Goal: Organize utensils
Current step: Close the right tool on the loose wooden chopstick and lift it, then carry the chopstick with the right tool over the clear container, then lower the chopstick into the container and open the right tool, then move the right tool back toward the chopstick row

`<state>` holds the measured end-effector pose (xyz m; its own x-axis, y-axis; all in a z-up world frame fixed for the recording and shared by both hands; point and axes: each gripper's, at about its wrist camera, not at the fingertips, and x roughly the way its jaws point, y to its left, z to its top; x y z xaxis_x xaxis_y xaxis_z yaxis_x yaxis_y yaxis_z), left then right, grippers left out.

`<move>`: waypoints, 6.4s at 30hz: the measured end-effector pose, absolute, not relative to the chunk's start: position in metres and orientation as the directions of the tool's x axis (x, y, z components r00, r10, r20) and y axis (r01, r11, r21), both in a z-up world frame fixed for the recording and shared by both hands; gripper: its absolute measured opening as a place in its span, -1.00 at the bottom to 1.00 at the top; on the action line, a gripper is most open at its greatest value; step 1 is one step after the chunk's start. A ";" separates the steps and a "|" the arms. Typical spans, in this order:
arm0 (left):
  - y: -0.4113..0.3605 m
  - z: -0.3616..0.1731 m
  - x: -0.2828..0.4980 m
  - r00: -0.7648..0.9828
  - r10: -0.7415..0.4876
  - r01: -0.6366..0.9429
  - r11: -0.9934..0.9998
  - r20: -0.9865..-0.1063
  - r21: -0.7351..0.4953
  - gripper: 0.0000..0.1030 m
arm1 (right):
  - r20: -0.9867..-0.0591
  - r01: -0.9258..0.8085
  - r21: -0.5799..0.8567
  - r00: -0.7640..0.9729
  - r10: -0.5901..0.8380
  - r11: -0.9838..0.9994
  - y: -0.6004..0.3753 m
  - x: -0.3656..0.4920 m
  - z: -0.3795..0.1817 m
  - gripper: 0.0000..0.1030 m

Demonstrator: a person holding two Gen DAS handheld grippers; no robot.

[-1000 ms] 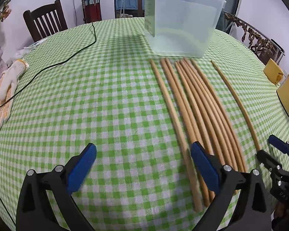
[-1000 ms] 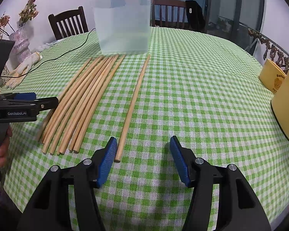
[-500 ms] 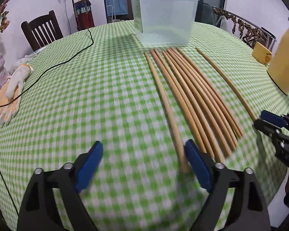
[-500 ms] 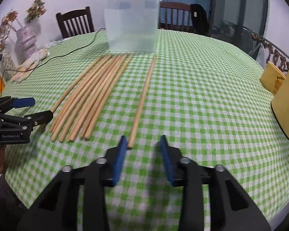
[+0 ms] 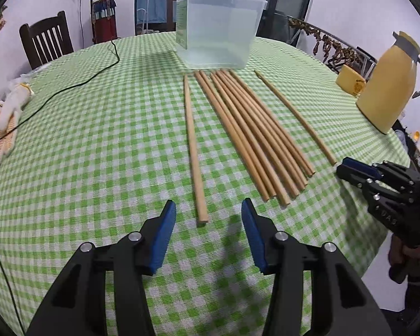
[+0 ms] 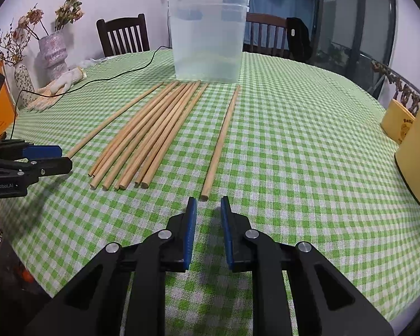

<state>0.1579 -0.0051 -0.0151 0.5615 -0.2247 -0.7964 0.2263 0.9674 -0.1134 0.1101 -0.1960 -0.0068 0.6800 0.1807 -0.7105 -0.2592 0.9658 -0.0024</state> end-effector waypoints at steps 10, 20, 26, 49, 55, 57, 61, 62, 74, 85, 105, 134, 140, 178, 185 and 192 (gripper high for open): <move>-0.012 -0.015 0.161 0.530 -0.211 0.259 0.963 -0.822 -0.080 -0.79 | -0.698 -0.263 0.005 0.690 0.192 0.965 -0.195 0.109 -0.007 -0.66; -0.006 -0.015 0.164 0.523 -0.231 0.239 0.964 -0.820 -0.119 -0.91 | -0.708 -0.267 0.005 0.680 0.192 0.964 -0.189 0.126 -0.007 -0.68; 0.001 -0.002 0.157 0.557 -0.237 0.237 0.964 -0.796 -0.121 -0.92 | -0.704 -0.263 0.024 0.681 0.203 0.965 -0.194 0.119 -0.003 -0.86; 0.023 0.122 0.147 0.678 -0.263 0.350 0.937 -0.686 -0.014 -0.93 | -0.528 -0.317 -0.060 0.815 0.239 0.947 -0.213 0.100 0.109 -0.87; 0.026 0.150 0.164 0.681 -0.271 0.372 0.928 -0.680 0.002 -0.93 | -0.507 -0.340 -0.092 0.825 0.250 0.936 -0.214 0.110 0.133 -0.87; 0.025 0.158 0.170 0.680 -0.276 0.382 0.924 -0.679 0.007 -0.93 | -0.511 -0.349 -0.091 0.820 0.257 0.933 -0.215 0.116 0.140 -0.88; 0.026 0.181 0.195 0.648 -0.311 0.430 0.903 -0.695 -0.003 -0.93 | -0.507 -0.375 -0.100 0.817 0.277 0.922 -0.212 0.129 0.158 -0.88; 0.025 0.184 0.201 0.641 -0.313 0.437 0.900 -0.701 -0.002 -0.93 | -0.508 -0.380 -0.100 0.814 0.281 0.920 -0.211 0.134 0.161 -0.88; 0.016 0.221 0.300 0.552 -0.345 0.498 0.867 -0.759 -0.032 -0.93 | -0.608 -0.443 0.007 0.710 0.356 0.896 -0.216 0.220 0.193 -0.88; 0.012 0.243 0.327 0.556 -0.371 0.512 0.858 -0.743 -0.046 -0.93 | -0.588 -0.484 0.028 0.700 0.406 0.875 -0.218 0.248 0.232 -0.88; 0.010 0.429 0.337 0.753 -0.452 0.510 0.860 -0.478 -0.010 -0.93 | -0.354 -0.495 0.010 0.811 0.466 0.869 -0.215 0.317 0.372 -0.88; -0.013 0.232 0.538 0.498 -0.405 0.449 0.877 -0.767 -0.172 -0.92 | -0.693 -0.442 0.164 0.584 0.422 0.882 -0.190 0.474 0.205 -0.87; -0.016 0.201 0.586 0.472 -0.363 0.371 0.909 -0.804 -0.193 -0.92 | -0.734 -0.387 0.194 0.553 0.395 0.901 -0.185 0.514 0.183 -0.86; 0.041 0.187 0.278 0.890 -0.122 0.100 0.992 -0.439 -0.073 0.76 | -0.437 -0.070 -0.075 0.899 0.030 0.995 -0.239 0.284 0.198 0.68; 0.035 0.161 0.241 0.895 -0.138 0.114 0.990 -0.425 -0.083 0.84 | -0.396 0.039 -0.153 0.913 -0.097 0.987 -0.228 0.243 0.165 0.85; 0.029 0.125 0.209 0.896 -0.161 0.129 0.986 -0.413 -0.105 0.85 | -0.385 0.015 -0.036 0.922 -0.028 0.999 -0.228 0.194 0.124 0.85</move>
